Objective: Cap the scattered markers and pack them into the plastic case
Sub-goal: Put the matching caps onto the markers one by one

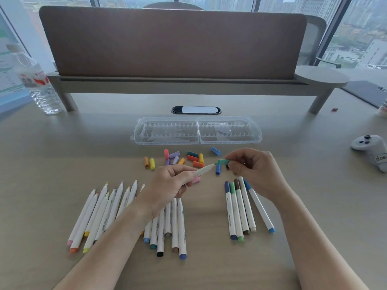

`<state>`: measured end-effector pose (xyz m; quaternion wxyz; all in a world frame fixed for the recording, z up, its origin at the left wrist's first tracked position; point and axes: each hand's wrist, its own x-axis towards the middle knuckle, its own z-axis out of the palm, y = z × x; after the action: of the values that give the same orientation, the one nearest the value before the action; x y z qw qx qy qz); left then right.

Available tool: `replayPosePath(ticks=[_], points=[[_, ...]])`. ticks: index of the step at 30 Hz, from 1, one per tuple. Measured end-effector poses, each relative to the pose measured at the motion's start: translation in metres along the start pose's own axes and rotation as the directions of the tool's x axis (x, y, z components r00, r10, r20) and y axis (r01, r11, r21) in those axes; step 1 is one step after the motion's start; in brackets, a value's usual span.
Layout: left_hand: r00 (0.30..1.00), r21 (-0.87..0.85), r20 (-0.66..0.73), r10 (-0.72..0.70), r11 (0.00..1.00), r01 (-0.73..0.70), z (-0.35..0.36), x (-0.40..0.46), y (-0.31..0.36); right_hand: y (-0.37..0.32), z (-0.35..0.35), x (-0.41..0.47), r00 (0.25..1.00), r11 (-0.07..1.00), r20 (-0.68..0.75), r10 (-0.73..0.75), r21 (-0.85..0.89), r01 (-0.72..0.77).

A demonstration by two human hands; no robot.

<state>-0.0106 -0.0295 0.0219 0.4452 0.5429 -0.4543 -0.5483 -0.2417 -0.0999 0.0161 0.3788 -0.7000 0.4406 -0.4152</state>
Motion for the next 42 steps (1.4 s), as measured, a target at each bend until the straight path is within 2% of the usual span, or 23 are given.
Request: replayPosePath(ticks=[10,17,20,26,30,34,37,42], points=[[0.996,0.153,0.032,0.088,0.984,-0.092,-0.004,-0.001,-0.004,-0.007,0.001,-0.003,0.999,1.000,0.051,-0.017,0.000,0.017],[0.980,0.337,0.086,0.181,0.920,-0.199,-0.001,0.000,-0.010,-0.010,0.005,-0.005,0.995,0.998,0.095,-0.029,0.053,0.024],[0.972,0.325,0.122,0.201,0.917,-0.230,0.002,-0.002,-0.009,-0.008,0.005,-0.005,0.997,0.993,0.069,-0.027,0.113,0.019],[0.953,0.333,0.114,0.279,0.893,-0.301,0.011,-0.004,-0.003,-0.007,0.011,-0.003,0.999,0.996,0.008,-0.044,0.084,0.043],[0.977,0.341,0.160,0.143,0.921,-0.191,0.015,-0.002,0.001,-0.015,0.006,0.005,0.999,0.993,0.037,-0.025,0.115,0.020],[0.990,0.415,0.137,-0.026,0.909,-0.033,0.012,-0.002,-0.003,-0.012,0.004,0.005,0.996,0.998,0.076,0.049,0.023,-0.051],[0.990,0.421,0.100,-0.099,0.906,0.048,0.012,-0.001,-0.005,-0.005,-0.002,0.001,0.994,0.993,0.011,0.111,-0.025,-0.111],[0.977,0.473,0.128,-0.172,0.876,0.092,0.034,-0.006,0.000,-0.005,-0.009,-0.001,0.982,0.984,-0.098,0.163,0.086,-0.154]])
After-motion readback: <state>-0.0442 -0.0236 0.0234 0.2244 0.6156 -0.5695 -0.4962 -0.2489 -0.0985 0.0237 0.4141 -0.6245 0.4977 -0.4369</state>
